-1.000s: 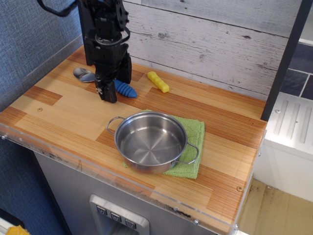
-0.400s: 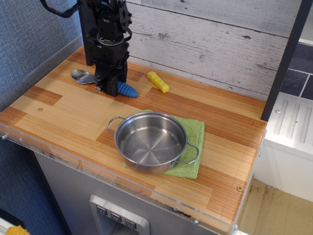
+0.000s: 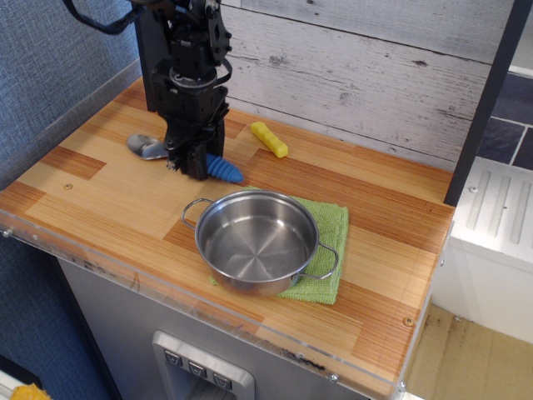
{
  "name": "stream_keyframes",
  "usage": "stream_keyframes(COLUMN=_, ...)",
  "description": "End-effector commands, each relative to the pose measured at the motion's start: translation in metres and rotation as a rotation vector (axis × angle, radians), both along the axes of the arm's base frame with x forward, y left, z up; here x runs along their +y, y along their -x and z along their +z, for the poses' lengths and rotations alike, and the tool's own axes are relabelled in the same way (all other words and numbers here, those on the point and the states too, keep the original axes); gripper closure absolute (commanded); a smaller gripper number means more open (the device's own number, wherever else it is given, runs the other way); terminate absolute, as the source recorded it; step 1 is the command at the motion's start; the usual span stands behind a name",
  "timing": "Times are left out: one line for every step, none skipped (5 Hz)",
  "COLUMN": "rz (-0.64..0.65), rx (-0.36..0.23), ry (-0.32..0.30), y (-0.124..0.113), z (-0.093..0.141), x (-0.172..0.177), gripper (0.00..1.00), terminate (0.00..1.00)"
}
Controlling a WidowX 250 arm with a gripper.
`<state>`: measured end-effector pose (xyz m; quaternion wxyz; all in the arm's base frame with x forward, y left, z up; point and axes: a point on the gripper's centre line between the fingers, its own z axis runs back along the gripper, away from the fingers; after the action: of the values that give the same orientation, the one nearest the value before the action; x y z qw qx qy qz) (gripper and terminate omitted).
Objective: Move blue spoon to lower left corner
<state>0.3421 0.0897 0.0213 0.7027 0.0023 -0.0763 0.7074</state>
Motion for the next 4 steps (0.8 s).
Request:
stream_keyframes(rz=0.000, rx=-0.043, ry=-0.059, y=0.032, z=0.057, x=0.002, gripper=1.00, terminate=0.00)
stream_keyframes(rz=0.009, rx=-0.028, ry=-0.087, y=0.050, z=0.063, x=0.003, gripper=1.00, terminate=0.00)
stream_keyframes(rz=0.018, rx=-0.017, ry=-0.099, y=0.066, z=0.056, x=0.007, gripper=1.00, terminate=0.00)
stream_keyframes(rz=0.012, rx=0.015, ry=-0.113, y=0.071, z=0.047, x=0.010, gripper=1.00, terminate=0.00)
